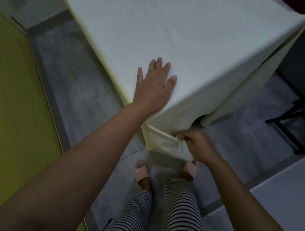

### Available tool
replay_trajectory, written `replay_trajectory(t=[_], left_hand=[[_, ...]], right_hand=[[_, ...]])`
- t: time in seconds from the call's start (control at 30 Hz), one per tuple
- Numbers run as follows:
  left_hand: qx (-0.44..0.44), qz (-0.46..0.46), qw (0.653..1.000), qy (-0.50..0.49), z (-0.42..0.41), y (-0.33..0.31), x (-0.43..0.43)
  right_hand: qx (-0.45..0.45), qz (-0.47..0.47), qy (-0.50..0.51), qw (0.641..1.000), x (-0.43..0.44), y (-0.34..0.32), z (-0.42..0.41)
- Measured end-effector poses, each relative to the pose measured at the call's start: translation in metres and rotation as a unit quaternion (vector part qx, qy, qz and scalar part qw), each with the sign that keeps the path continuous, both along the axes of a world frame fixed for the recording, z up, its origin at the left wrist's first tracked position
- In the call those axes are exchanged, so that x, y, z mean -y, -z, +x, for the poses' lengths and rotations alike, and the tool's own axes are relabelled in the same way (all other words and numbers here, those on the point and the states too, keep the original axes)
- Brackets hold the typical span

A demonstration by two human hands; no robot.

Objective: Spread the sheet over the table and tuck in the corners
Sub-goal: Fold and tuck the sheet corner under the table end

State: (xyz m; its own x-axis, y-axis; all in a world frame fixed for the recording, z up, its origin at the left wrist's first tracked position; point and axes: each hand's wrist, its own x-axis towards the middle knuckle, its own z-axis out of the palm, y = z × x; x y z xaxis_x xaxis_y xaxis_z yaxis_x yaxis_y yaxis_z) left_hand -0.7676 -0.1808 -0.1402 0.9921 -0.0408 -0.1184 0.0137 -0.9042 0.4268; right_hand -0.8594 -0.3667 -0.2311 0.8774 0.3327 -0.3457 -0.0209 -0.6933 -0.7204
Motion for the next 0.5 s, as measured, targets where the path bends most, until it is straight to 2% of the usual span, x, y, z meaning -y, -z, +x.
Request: replay_trajectory(t=[0.07,0.13,0.2,0.33,0.4,0.5], left_hand=[[-0.008,0.003,1.000,0.002,0.000,-0.001,0.001],[-0.010,0.007,1.000,-0.001,0.000,-0.002,0.003],[-0.006,0.006,1.000,-0.005,0.001,-0.001,0.009],[-0.007,0.004,1.000,-0.008,0.002,-0.001,0.011],[-0.008,0.002,1.000,-0.006,0.002,-0.002,0.010],[-0.005,-0.004,1.000,-0.003,0.001,-0.002,0.009]], right_hand=[[-0.023,-0.059,0.008,0.998,0.009,0.021,-0.006],[-0.028,-0.073,0.033,0.996,0.016,0.028,-0.014],[0.000,-0.054,0.033,0.998,0.006,0.021,-0.023],[0.052,0.082,0.050,0.994,-0.050,-0.020,-0.039],[0.088,0.112,0.087,0.986,-0.069,-0.033,-0.034],[0.096,0.046,0.084,0.991,-0.078,-0.040,-0.021]])
